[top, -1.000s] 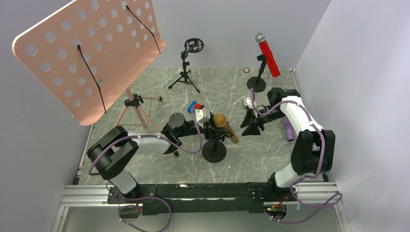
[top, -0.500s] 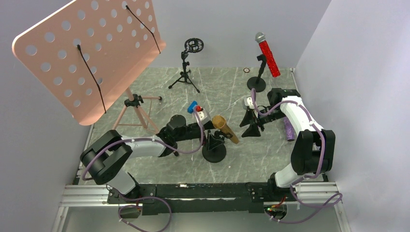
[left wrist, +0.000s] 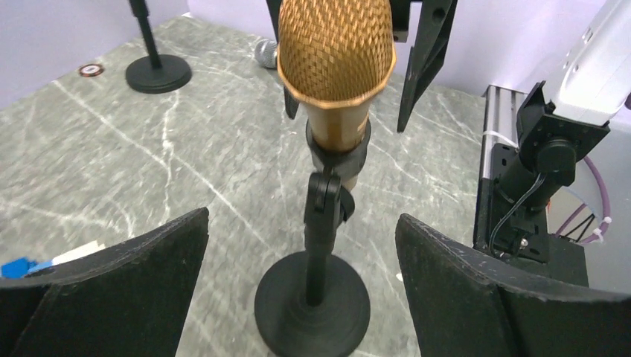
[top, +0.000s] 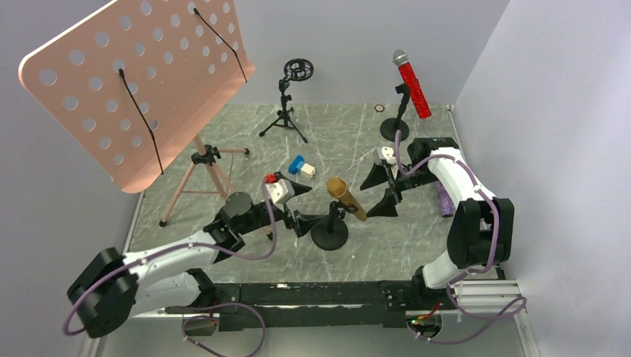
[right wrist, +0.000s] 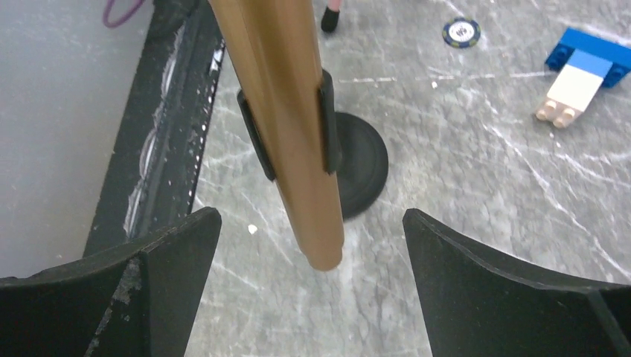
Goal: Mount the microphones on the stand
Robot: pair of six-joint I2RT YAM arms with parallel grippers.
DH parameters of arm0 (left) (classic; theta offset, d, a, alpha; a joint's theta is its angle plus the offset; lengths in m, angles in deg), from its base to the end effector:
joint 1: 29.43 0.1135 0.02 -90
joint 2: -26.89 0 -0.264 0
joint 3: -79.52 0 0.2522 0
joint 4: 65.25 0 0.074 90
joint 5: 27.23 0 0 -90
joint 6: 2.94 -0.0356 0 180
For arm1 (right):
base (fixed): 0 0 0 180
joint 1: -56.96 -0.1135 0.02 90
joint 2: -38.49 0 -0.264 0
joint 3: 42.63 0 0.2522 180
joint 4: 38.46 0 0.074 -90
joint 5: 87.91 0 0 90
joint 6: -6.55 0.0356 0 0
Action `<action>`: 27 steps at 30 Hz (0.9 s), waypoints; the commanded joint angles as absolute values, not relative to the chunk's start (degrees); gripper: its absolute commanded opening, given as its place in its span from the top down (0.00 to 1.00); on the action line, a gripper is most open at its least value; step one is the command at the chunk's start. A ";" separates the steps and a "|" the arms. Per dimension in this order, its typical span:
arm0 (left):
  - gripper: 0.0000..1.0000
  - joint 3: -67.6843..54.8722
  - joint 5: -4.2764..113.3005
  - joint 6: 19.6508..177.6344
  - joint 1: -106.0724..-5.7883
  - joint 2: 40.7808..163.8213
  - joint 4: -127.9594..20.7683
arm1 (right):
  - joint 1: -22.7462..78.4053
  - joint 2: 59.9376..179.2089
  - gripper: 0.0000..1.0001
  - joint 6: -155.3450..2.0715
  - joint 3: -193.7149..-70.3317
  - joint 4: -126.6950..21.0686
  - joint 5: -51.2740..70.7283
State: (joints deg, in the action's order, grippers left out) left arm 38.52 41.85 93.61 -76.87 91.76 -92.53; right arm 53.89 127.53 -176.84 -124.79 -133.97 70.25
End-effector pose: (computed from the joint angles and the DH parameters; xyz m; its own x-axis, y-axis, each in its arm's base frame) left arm 0.1567 -0.1895 0.2568 -0.0660 -0.0856 -0.9941 0.9276 0.3618 -0.0928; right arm 0.2451 0.0462 0.2620 -0.1210 -0.3784 -0.9177 -0.9842 -0.0748 0.1606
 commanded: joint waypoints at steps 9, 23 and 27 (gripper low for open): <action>0.01 49.99 53.52 96.67 -77.54 72.70 -86.56 | 42.91 125.53 0.00 -159.69 -124.40 -117.90 76.12; 0.01 51.20 54.88 97.11 -77.53 71.95 -87.59 | 40.85 128.77 0.20 -165.26 -126.11 -123.65 75.72; 0.01 51.52 55.52 97.25 -77.54 71.53 -87.75 | 40.80 130.20 0.39 -167.98 -127.57 -126.74 75.30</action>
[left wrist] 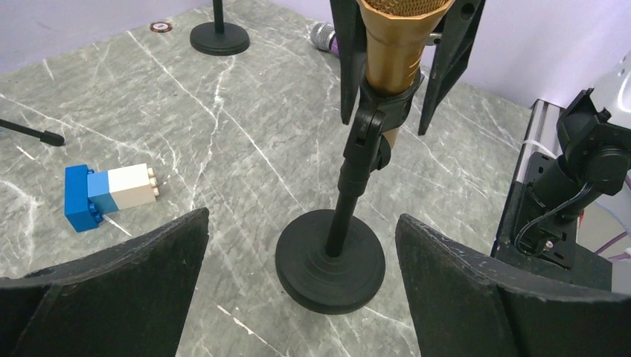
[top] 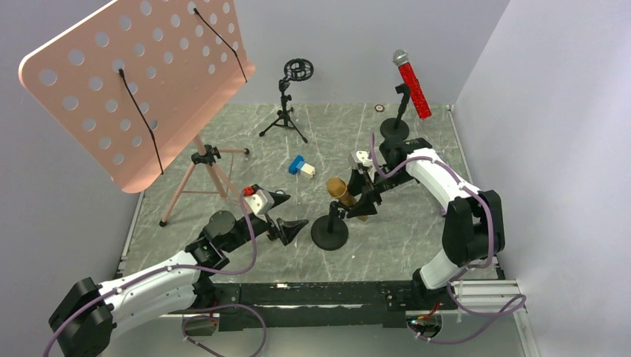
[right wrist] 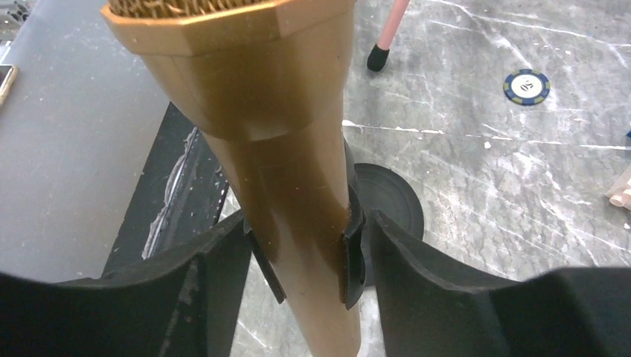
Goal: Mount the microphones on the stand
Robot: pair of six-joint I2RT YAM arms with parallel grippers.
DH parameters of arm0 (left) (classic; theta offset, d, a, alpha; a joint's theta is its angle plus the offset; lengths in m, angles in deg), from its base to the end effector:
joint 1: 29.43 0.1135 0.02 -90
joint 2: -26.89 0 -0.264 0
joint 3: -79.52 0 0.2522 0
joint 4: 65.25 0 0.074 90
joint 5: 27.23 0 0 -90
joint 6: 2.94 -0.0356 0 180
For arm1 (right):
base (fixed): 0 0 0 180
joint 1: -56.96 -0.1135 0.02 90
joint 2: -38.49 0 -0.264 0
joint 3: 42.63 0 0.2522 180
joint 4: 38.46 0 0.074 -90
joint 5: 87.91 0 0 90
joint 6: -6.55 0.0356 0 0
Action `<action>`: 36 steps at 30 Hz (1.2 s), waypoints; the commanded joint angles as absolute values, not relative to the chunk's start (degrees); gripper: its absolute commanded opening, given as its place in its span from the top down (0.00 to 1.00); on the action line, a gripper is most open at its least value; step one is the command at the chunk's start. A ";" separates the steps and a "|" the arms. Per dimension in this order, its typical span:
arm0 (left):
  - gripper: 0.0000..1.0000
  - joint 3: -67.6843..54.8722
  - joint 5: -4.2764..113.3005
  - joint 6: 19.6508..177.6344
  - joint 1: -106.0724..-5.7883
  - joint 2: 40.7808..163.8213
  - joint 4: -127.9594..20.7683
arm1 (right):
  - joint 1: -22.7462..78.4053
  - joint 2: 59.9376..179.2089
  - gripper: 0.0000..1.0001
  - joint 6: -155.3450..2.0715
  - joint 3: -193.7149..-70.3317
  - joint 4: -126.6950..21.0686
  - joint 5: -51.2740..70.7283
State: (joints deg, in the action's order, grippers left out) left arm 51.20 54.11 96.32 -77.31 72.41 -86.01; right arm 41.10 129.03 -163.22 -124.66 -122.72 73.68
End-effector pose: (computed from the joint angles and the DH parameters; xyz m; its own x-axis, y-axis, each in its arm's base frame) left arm 0.1201 -0.1408 0.2341 -0.0931 -0.1342 -0.9866 0.8299 0.5370 -0.1514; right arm 0.2484 0.1057 0.2550 -0.1291 -0.3598 -0.9241 -0.9530 -0.2124 0.2159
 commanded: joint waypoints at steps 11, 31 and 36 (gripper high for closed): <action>0.01 51.35 56.28 97.46 -77.53 71.34 -87.53 | 40.99 127.67 0.74 -162.43 -127.50 -122.22 73.52; 0.01 50.53 56.45 98.33 -77.54 74.20 -89.06 | 55.32 124.27 0.77 -130.22 -134.06 -88.00 57.26; 0.01 50.34 55.97 99.17 -77.57 74.50 -88.61 | 56.46 129.73 0.77 -121.39 -136.19 -74.88 51.85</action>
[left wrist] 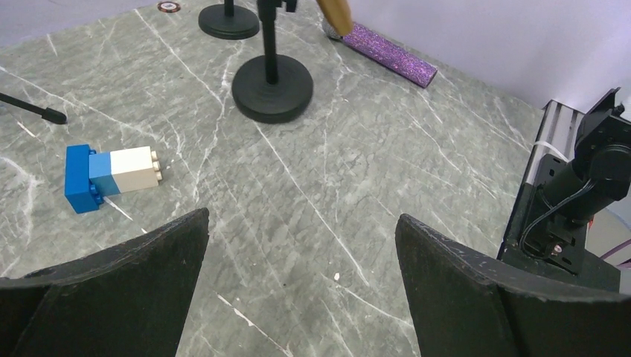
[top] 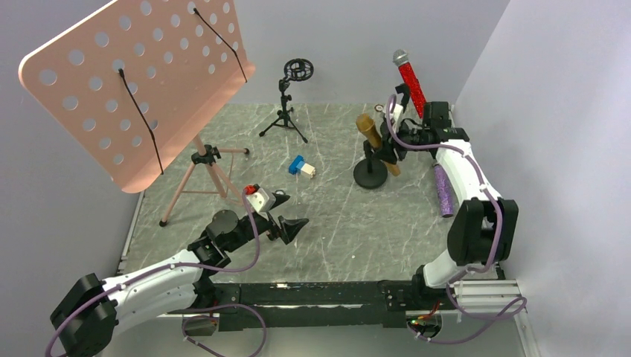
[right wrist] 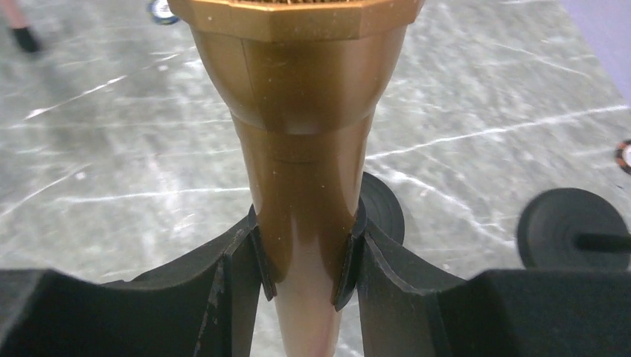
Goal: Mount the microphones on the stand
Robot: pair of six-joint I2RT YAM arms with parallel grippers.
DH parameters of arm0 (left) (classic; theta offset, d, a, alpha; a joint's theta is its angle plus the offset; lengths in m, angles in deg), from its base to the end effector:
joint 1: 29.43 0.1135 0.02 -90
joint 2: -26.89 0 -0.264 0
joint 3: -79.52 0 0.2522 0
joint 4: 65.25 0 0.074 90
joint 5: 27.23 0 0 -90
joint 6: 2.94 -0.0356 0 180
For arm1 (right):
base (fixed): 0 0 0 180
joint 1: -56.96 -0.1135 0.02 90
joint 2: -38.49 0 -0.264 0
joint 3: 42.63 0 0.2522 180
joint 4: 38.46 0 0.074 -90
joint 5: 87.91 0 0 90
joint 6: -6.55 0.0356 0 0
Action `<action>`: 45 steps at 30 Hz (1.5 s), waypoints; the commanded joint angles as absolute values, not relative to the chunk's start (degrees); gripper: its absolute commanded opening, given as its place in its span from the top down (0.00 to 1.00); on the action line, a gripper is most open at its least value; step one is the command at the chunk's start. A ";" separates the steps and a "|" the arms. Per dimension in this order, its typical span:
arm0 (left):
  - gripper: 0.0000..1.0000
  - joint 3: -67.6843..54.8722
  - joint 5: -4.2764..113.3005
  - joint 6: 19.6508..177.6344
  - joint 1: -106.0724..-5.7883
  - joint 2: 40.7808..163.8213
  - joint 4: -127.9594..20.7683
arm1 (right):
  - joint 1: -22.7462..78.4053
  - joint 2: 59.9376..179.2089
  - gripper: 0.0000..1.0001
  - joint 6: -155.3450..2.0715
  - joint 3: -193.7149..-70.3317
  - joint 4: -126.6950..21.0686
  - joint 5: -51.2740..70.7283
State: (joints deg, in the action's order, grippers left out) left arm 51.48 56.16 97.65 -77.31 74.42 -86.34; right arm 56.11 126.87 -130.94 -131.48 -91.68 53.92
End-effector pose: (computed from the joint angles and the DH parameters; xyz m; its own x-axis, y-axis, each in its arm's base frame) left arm 0.1236 -0.1428 0.2271 -0.1312 -0.1271 -0.9832 0.8036 0.5672 -0.1805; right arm 0.3224 0.0328 0.3030 -0.1803 -0.4583 -0.8703 -0.9144 0.4041 -0.0233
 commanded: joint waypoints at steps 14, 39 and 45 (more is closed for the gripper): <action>0.01 52.89 57.89 100.32 -77.52 72.24 -88.20 | 56.60 147.69 0.77 -103.02 -151.82 -56.33 43.47; 0.01 51.06 56.94 101.46 -77.56 73.29 -84.69 | 56.60 147.82 0.08 -102.92 -146.96 -52.48 38.26; 0.01 50.90 56.51 102.87 -77.51 72.06 -83.24 | 57.35 143.41 0.00 -102.04 -143.90 -50.02 37.29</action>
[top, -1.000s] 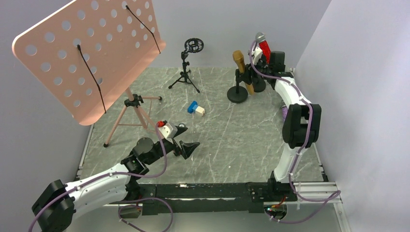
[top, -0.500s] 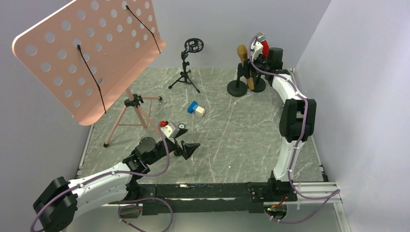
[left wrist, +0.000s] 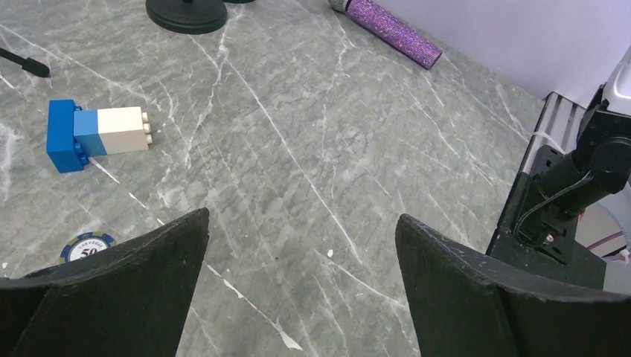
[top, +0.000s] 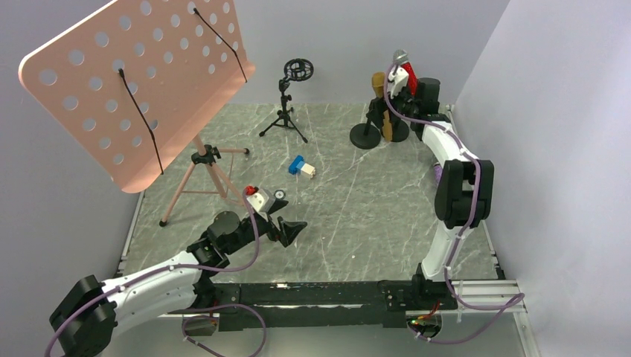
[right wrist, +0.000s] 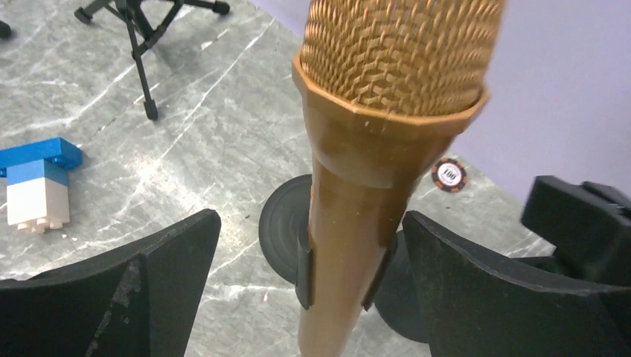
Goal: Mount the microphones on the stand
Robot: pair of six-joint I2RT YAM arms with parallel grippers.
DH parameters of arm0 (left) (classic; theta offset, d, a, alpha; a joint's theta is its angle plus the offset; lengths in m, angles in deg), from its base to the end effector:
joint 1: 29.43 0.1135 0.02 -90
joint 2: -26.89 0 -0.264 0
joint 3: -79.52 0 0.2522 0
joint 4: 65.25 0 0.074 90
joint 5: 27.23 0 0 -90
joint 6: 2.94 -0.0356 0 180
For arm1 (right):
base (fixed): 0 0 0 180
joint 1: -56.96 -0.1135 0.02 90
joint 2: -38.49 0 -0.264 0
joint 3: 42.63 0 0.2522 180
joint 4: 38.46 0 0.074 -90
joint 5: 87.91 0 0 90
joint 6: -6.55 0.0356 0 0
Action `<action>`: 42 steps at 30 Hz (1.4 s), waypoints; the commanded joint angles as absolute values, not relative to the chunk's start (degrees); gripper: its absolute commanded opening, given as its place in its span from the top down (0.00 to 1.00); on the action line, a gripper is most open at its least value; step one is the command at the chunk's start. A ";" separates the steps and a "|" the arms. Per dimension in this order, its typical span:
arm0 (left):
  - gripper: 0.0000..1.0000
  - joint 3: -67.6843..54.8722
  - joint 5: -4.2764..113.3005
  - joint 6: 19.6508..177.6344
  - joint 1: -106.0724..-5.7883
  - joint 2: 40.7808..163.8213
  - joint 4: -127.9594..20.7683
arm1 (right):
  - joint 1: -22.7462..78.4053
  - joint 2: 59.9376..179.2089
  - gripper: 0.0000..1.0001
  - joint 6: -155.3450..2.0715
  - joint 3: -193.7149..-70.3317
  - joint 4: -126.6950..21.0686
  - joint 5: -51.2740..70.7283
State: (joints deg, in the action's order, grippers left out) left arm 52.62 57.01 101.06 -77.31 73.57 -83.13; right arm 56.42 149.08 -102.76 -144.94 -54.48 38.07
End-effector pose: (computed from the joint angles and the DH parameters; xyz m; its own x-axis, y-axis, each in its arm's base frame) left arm 0.1218 -0.1400 0.2166 -0.2164 -0.1196 -0.9690 0.7760 0.5812 -0.2450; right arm 0.4559 0.0252 0.2820 -0.2088 -0.2696 -0.9401 -0.6486 0.7576 -0.0732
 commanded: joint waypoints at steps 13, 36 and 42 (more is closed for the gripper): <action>0.01 47.66 59.43 111.29 -77.48 74.64 -82.15 | 59.70 127.31 0.00 -99.60 -128.84 -48.27 38.65; 0.01 8.34 66.86 96.33 -77.16 99.34 -50.41 | 67.70 107.16 0.00 -78.82 -107.82 -47.53 66.12; 0.01 -3.75 71.38 92.00 -75.06 108.51 -43.64 | 67.77 107.52 0.00 -82.90 -109.86 -53.75 65.77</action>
State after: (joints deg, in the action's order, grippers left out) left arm 3.07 67.26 96.67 -76.67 105.11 -49.86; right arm 67.55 107.94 -81.80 -107.70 -53.15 63.01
